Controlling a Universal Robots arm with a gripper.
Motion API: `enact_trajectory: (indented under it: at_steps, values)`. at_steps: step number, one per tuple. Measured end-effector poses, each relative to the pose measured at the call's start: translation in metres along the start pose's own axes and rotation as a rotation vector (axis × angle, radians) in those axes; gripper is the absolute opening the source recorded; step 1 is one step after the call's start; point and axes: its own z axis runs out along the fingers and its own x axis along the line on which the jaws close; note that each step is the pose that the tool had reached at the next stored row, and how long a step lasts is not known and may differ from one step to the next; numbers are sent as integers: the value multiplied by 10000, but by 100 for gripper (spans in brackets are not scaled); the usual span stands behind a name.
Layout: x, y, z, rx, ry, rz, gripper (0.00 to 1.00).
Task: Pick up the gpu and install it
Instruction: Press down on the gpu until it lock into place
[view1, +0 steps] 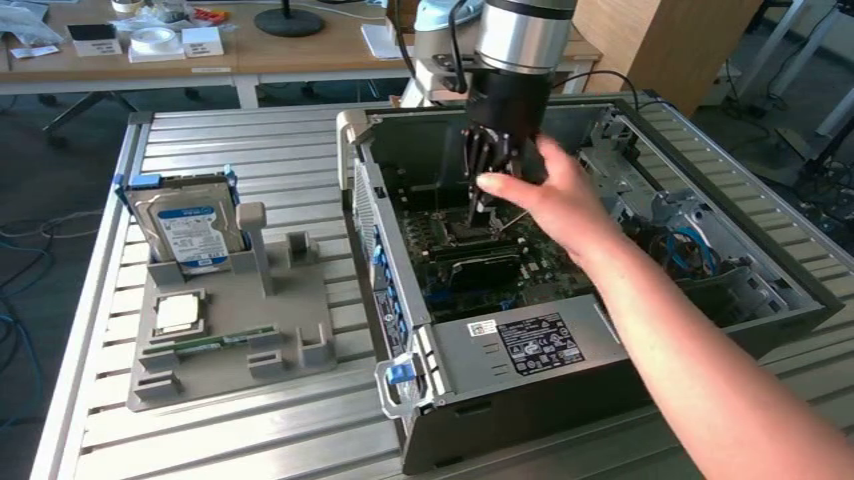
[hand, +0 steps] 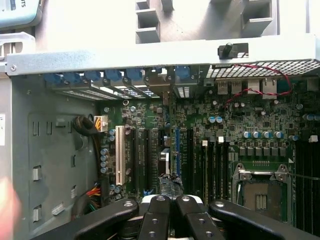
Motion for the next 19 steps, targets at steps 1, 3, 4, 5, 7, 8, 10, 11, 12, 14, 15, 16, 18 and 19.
enact_trajectory:
  at_steps: [1, 3, 4, 5, 7, 8, 10, 11, 12, 14, 15, 16, 18, 19]
  values:
    - [1, 1, 6, 6, -11, 0, 11]
    - [1, 1, 8, 8, -16, 0, 11]
    - [1, 1, 8, 9, -16, 0, 11]
    - [1, 1, 8, 8, -16, 0, 11]
    - [1, 1, 8, 9, -16, 0, 11]
    - [1, 1, 8, 8, -17, 0, 11]
    - [-7, -3, 17, 42, -79, 2, 11]
    - [-23, -12, 36, 106, -194, 4, 11]
    - [-48, -25, 65, 204, -370, 8, 11]
    - [-77, -40, 94, 336, -609, 14, 11]
    - [-78, -41, 94, 338, -614, 13, 11]
    - [-79, -41, 88, 332, -603, 13, 11]
    - [-96, -51, 33, 296, -544, 13, 11]
    - [-119, -64, -19, 280, -530, 13, 11]
